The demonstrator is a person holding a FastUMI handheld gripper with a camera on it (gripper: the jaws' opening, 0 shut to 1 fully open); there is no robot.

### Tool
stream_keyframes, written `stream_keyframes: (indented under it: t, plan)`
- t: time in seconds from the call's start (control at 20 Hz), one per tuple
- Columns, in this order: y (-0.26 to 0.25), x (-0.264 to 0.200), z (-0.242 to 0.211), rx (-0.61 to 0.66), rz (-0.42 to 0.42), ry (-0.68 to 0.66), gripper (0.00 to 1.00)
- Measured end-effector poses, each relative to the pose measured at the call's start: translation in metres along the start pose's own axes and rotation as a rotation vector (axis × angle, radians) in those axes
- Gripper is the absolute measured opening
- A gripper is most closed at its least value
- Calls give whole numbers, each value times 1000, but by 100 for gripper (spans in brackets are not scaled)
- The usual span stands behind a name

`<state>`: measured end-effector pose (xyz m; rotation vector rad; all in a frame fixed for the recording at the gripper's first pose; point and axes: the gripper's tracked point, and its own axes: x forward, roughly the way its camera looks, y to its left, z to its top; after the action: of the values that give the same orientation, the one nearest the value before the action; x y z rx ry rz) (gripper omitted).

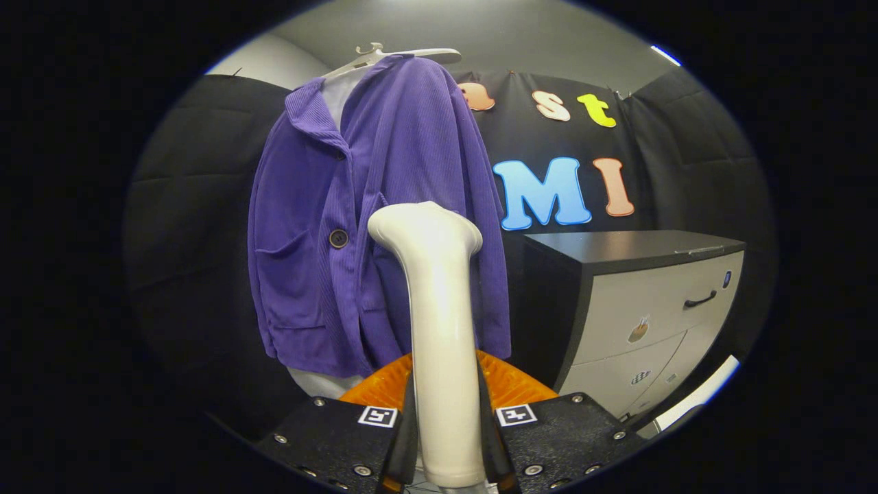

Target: Iron the clothes twice with a garment steamer, once on the left side and once on the right side.

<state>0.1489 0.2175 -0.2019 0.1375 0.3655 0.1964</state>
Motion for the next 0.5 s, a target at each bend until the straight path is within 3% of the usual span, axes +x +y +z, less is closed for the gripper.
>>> stream_keyframes:
  t: [0.5]
  plan:
    - [9, -27, -113, -8, -6, 182, 38]
